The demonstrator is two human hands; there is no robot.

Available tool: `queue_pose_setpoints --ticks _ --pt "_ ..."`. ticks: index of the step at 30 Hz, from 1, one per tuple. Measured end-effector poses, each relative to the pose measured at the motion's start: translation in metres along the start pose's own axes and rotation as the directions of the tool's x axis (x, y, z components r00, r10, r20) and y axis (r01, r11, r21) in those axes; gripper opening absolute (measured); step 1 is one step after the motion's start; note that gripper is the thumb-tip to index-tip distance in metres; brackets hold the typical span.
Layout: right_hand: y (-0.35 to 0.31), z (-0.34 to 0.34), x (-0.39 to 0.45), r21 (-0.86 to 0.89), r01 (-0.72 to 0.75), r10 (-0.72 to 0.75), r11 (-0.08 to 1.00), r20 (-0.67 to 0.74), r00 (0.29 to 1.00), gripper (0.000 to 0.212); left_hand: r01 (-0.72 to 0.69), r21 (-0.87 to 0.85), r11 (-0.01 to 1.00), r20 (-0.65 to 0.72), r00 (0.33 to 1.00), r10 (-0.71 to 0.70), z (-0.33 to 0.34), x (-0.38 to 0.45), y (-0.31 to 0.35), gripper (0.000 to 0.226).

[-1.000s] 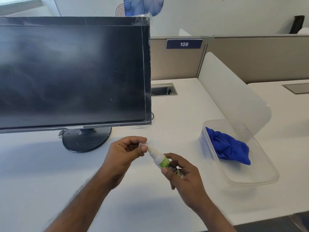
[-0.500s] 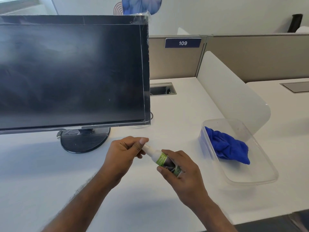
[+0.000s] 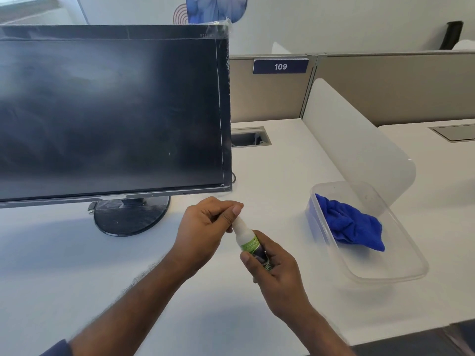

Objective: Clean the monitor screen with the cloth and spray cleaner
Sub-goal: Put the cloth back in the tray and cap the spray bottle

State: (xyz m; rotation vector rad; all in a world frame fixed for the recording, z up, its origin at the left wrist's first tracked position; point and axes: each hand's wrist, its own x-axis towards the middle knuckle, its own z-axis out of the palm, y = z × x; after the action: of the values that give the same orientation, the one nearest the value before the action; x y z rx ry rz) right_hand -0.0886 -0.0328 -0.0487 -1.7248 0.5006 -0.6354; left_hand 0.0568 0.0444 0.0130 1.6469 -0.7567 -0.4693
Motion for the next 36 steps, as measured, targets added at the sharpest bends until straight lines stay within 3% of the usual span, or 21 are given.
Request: queue_pose_setpoints --ticks 5,10,13,15,18,20,23,30,36 --pt "-0.002 -0.009 0.005 -0.136 -0.029 0.034 0.990 0.035 0.999 0.025 -0.069 0.087 0.994 0.048 0.997 0.065 0.012 0.008 0.003 0.013" --pt "-0.002 -0.025 0.009 -0.259 -0.043 0.008 0.965 -0.137 0.991 0.032 -0.090 -0.018 0.996 0.064 0.994 0.091 0.026 0.008 -0.001 0.032" --pt "-0.006 -0.041 0.010 -0.230 -0.053 0.003 0.972 -0.210 0.978 0.035 -0.060 0.139 0.988 -0.039 0.997 0.066 0.039 0.014 -0.031 0.041" --pt "-0.009 -0.054 0.010 -0.197 -0.084 0.030 0.977 -0.261 0.965 0.035 0.002 0.366 0.930 -0.105 0.994 0.039 0.046 0.017 -0.063 0.049" --pt "-0.013 -0.077 0.010 -0.155 -0.111 0.055 0.982 -0.325 0.944 0.035 0.035 0.694 0.719 -0.021 0.999 -0.028 0.049 0.015 -0.111 0.065" --pt "-0.017 -0.094 0.010 -0.136 -0.094 0.039 0.986 -0.364 0.931 0.030 -0.005 0.807 0.591 0.043 0.998 -0.050 0.046 0.012 -0.134 0.074" --pt "-0.020 -0.123 0.010 -0.152 -0.104 0.028 0.983 -0.439 0.898 0.026 -0.082 0.875 0.478 0.119 0.992 -0.048 0.042 0.006 -0.156 0.083" --pt "-0.005 -0.177 0.007 -0.298 -0.354 0.170 0.886 -0.502 0.848 0.033 -0.112 0.886 0.451 0.164 0.983 -0.078 0.044 0.004 -0.165 0.085" --pt "0.011 -0.191 0.012 -0.468 -0.482 0.274 0.741 -0.445 0.853 0.028 -0.120 0.895 0.430 0.165 0.984 -0.069 0.044 0.004 -0.171 0.086"
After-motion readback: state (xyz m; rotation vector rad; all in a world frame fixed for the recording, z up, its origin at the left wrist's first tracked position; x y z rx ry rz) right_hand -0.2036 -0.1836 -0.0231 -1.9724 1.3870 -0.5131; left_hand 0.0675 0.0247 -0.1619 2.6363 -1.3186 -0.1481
